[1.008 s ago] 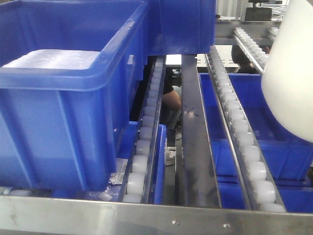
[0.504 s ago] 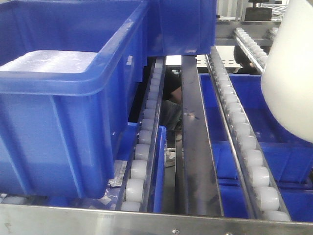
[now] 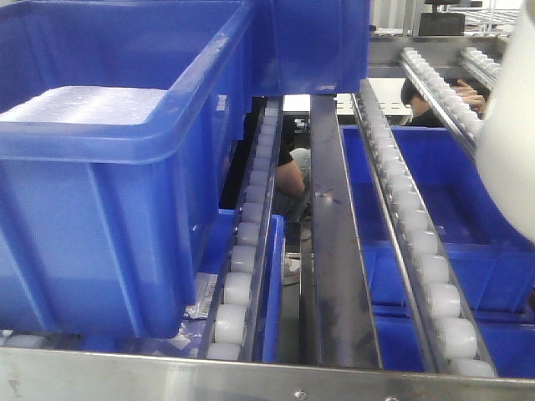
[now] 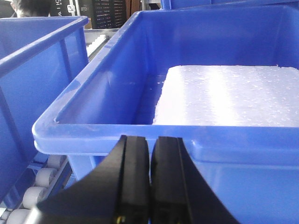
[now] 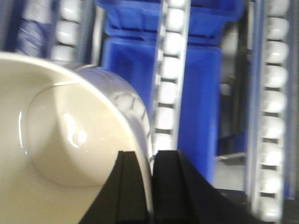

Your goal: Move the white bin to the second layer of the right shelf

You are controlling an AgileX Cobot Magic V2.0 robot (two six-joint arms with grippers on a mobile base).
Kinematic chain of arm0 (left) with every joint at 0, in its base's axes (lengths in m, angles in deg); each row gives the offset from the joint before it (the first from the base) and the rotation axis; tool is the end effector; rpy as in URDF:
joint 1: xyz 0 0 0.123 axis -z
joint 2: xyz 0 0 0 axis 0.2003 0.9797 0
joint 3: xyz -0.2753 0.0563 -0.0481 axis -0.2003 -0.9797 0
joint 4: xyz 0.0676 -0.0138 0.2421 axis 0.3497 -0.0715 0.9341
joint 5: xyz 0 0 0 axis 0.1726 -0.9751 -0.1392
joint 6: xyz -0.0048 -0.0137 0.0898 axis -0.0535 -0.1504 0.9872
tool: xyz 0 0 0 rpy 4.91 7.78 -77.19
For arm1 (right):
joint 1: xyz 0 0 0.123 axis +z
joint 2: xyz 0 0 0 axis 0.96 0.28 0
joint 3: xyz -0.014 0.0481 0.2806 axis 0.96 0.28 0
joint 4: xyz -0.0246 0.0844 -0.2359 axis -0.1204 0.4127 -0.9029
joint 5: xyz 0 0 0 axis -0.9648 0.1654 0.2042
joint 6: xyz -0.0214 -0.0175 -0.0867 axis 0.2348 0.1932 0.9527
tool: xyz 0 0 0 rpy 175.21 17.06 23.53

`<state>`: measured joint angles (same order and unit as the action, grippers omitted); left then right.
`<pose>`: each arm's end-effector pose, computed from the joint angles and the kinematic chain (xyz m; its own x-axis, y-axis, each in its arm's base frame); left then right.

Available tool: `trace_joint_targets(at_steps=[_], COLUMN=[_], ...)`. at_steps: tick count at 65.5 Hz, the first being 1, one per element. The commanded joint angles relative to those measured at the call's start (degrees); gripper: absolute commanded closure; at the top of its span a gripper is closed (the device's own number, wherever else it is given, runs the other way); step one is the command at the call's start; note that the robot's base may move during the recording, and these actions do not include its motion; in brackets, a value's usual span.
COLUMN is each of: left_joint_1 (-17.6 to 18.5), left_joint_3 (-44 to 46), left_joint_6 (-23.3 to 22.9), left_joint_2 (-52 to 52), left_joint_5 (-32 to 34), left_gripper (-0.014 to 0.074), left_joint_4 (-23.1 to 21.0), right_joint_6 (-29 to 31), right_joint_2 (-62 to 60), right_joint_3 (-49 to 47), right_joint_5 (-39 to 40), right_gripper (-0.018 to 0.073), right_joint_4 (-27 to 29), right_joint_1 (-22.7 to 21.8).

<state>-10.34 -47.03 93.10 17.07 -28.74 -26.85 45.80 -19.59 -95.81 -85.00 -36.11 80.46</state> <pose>0.0561 -0.0017 0.2034 0.0038 0.0345 -0.9994 0.0268 0.9990 0.0346 0.1691 0.0106 0.3242 -0.7477 0.0253 -0.6635 0.0349 0.9994 -0.0013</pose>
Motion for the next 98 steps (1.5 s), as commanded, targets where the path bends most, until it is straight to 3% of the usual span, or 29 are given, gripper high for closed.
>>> trace_joint_targets(at_steps=[1, 19, 29, 69, 98], left_joint_1=[-0.12, -0.12, -0.12, -0.12, -0.12], left_joint_3=[-2.11, -2.11, -2.11, -2.11, -2.11], left_joint_6=[-0.15, -0.15, -0.15, -0.15, -0.15], left_joint_2=[-0.91, -0.91, -0.91, -0.91, -0.91], left_joint_5=[4.83, 4.83, 4.83, 4.83, 4.83], left_gripper=[0.0512, 0.0512, 0.0512, 0.0512, 0.0512], left_joint_4=[-0.35, -0.35, -0.35, -0.35, -0.35], right_joint_6=[0.22, 0.94, 9.57, 12.13, 12.13], right_joint_2=[1.50, 7.40, 7.76, 14.32, 14.25], right_joint_3=[-1.50, -1.50, -1.43, -1.25, 5.55], right_joint_5=[4.44, 6.60, 7.96, 9.36, 12.33], right_gripper=[0.0502, 0.0502, 0.0503, 0.0503, 0.0503], right_joint_4=[-1.47, 0.80, 7.74, 10.95, 12.20], right_joint_1=[-0.64, -6.81, -8.69, -8.69, -8.69])
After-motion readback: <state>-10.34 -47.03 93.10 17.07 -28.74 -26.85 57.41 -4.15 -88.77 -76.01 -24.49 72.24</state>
